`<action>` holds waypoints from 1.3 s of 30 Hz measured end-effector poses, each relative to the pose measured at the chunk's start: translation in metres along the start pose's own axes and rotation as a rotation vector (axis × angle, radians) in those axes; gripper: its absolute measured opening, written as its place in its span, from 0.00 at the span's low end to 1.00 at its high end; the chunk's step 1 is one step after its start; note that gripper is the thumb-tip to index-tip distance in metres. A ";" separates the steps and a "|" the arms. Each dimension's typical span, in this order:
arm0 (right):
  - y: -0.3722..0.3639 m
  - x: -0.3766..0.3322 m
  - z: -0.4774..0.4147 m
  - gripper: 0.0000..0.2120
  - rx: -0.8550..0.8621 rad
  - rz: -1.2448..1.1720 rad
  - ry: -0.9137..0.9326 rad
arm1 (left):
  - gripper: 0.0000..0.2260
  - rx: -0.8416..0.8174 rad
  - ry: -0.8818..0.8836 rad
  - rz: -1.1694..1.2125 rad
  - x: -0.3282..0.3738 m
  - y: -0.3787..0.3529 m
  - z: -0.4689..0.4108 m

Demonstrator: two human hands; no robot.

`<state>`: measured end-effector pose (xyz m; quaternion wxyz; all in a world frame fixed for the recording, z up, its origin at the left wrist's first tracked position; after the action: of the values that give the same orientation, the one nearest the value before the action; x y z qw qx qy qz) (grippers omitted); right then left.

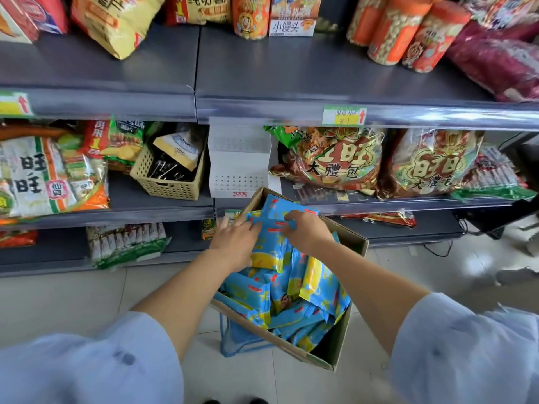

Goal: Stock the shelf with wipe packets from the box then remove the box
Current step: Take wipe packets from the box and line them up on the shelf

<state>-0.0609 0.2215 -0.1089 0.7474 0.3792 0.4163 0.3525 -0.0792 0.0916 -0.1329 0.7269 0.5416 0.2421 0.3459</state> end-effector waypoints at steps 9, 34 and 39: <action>0.010 -0.015 -0.001 0.10 -0.022 -0.155 0.023 | 0.25 -0.043 0.024 0.031 -0.011 0.011 0.011; 0.241 -0.223 0.099 0.06 0.303 -0.155 0.462 | 0.09 0.373 0.336 0.316 -0.148 0.309 0.182; 0.282 -0.300 0.121 0.06 0.408 -0.162 0.564 | 0.07 0.486 0.289 0.326 -0.191 0.369 0.220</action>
<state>-0.1342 0.0662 0.2841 0.5375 0.3744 0.6966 0.2926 -0.1314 -0.1269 0.2797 0.4694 0.6762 0.3285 0.4631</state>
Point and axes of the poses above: each hand's wrist, its own z-axis away from the middle knuckle, its own y-axis out of the back of the hand, x = y × z, the point moved 10 cm from there along -z, towards the middle knuckle, and after that the axes turned 4 degrees about x, right-handed, at the moved point
